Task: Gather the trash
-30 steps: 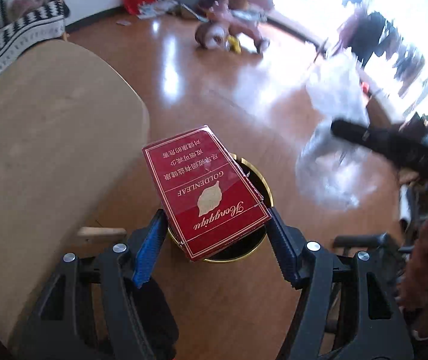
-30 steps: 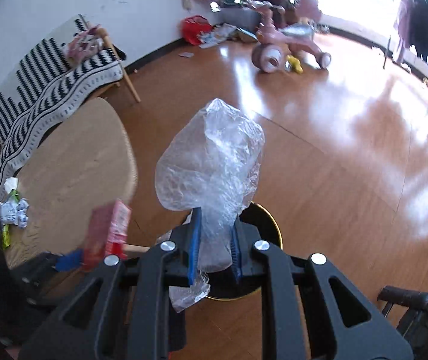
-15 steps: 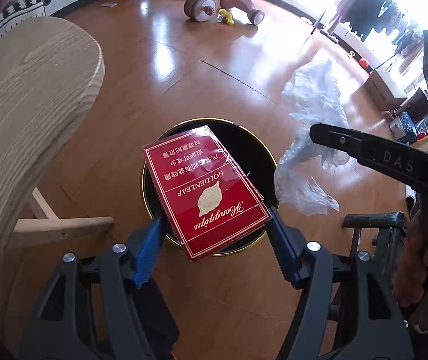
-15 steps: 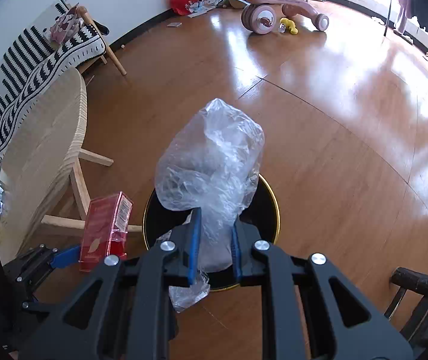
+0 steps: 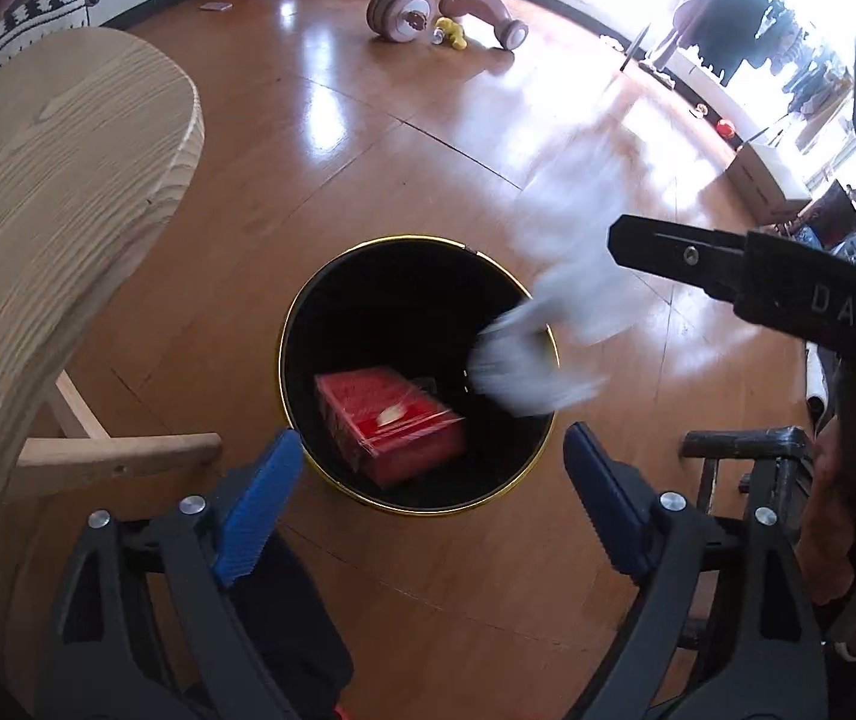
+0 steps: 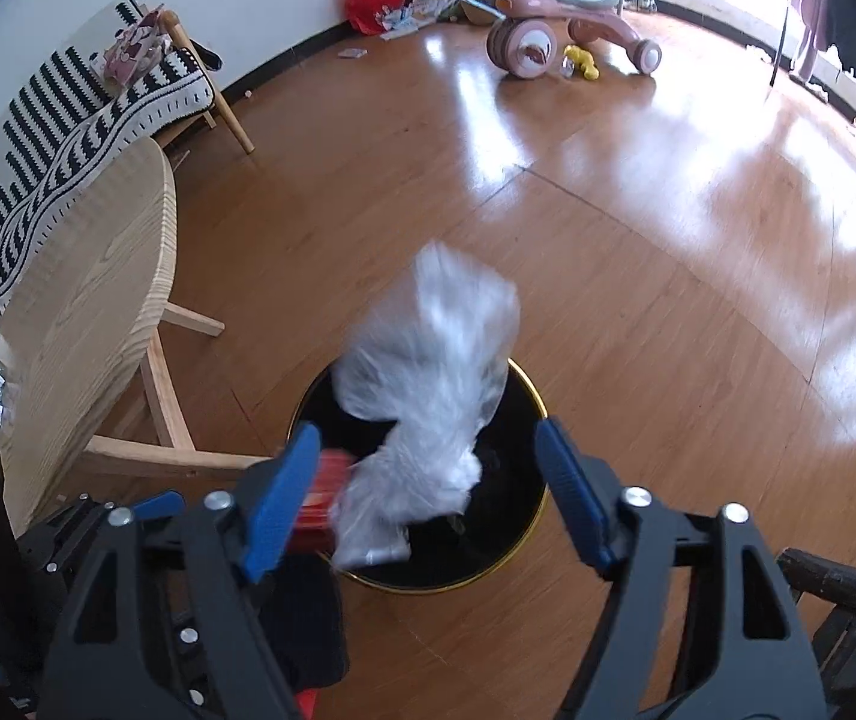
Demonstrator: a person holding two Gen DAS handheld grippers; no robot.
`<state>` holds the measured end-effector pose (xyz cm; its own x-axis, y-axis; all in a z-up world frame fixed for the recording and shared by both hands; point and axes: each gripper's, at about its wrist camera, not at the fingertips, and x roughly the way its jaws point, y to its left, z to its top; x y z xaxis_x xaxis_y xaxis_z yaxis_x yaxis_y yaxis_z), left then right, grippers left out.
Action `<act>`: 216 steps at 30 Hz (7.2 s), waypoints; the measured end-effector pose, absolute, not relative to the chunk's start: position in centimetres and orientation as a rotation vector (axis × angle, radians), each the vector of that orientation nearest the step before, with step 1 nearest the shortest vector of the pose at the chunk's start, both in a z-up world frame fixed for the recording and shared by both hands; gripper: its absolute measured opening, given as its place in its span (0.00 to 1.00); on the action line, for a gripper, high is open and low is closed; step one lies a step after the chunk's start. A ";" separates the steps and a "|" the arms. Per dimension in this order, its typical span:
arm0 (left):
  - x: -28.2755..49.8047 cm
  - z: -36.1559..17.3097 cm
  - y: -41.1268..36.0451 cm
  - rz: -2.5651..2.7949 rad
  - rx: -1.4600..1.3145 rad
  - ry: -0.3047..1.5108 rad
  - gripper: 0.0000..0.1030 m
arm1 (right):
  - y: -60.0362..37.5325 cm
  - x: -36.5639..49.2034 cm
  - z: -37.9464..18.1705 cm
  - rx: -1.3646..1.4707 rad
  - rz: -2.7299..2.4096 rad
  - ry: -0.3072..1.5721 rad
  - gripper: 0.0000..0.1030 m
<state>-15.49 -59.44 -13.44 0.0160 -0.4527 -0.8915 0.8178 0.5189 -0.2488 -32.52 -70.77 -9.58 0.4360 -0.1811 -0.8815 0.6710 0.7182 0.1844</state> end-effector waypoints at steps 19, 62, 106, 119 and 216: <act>-3.0 3.7 -35.7 -0.767 0.089 0.901 0.93 | -57.7 -20.1 5.5 0.442 -0.334 0.770 0.83; 15.5 -7.8 -1.8 -0.180 0.016 0.982 0.93 | -27.1 7.2 -8.1 0.152 -0.048 1.082 0.84; 5.4 2.8 -19.8 -0.493 0.068 0.848 0.45 | -48.6 -11.8 5.2 0.270 -0.324 0.863 0.22; -10.4 -1.6 -53.0 -0.980 0.190 0.999 0.45 | -65.8 -29.6 1.8 0.441 -0.597 0.878 0.22; 12.4 -8.4 -8.1 -0.332 0.021 0.989 0.80 | -24.5 14.6 -8.1 0.560 0.286 1.136 0.81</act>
<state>12.42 -8.10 -8.42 0.5038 -0.2653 -0.8221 0.2846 0.9495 -0.1319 14.59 -24.51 -8.05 0.4052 0.4880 -0.7731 0.0636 0.8286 0.5563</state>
